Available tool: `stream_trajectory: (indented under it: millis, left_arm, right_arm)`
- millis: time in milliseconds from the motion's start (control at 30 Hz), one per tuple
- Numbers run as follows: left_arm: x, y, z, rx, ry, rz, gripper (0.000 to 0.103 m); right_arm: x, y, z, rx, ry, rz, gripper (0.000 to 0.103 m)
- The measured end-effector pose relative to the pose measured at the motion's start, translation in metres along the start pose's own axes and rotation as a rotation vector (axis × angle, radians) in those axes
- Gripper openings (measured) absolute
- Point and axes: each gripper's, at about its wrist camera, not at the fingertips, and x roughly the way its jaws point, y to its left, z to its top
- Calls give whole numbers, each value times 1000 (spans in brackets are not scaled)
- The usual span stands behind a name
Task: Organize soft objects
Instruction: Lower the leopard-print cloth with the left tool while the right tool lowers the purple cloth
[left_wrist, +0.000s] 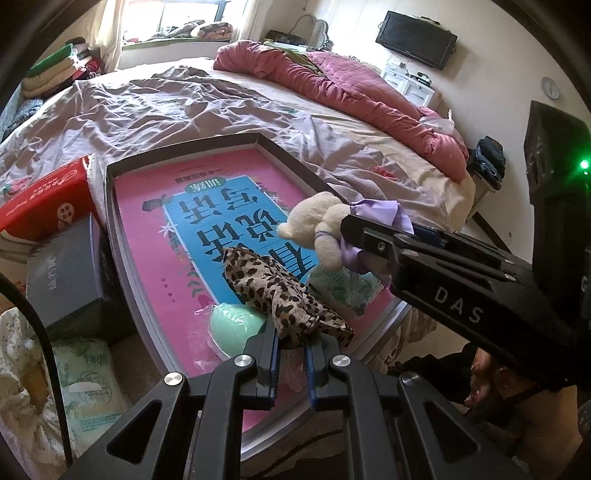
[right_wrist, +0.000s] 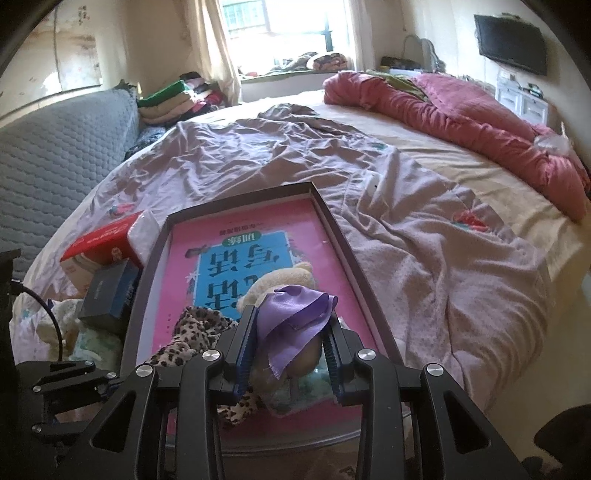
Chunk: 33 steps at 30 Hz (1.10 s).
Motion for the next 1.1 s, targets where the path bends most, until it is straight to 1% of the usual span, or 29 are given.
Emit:
stream_trajectory:
  millis: [233,433,633,1000,1100]
  left_arm:
    - [1,-1,1,12,3,13,12]
    - [2,-1,1,20,5,16,12]
    - [5,-3,1,33,7,23,12]
    - [4,-5,0,45,4,36,12]
    - [5,-7,0,58,5,47,12]
  right_arm:
    - [10,-2,-5,37,31,66,35]
    - [14,-1,-10,23,55,57,36]
    - [12,-4,-12,22,52,60,40]
    - [1,-12,-10,35,30,60,41]
    - [-2,-16,-8,45,20,58,45]
